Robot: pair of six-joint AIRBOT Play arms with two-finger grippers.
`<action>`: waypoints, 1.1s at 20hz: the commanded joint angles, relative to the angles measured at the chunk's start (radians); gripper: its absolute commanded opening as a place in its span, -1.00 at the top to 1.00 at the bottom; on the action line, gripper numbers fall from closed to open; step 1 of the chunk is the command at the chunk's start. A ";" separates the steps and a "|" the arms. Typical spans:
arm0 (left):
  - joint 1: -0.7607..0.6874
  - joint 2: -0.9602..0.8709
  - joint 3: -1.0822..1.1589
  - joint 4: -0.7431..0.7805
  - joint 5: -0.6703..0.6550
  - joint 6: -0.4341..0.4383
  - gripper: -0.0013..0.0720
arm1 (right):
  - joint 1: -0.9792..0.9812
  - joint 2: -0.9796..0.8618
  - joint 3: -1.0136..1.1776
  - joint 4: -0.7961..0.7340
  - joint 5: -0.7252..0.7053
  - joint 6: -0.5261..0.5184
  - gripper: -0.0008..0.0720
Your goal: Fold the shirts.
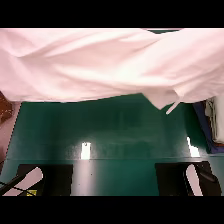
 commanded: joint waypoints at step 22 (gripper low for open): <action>-0.193 -0.229 -0.699 0.888 0.335 -0.051 0.90 | 0.283 -0.460 -0.555 -0.184 0.259 -0.013 0.92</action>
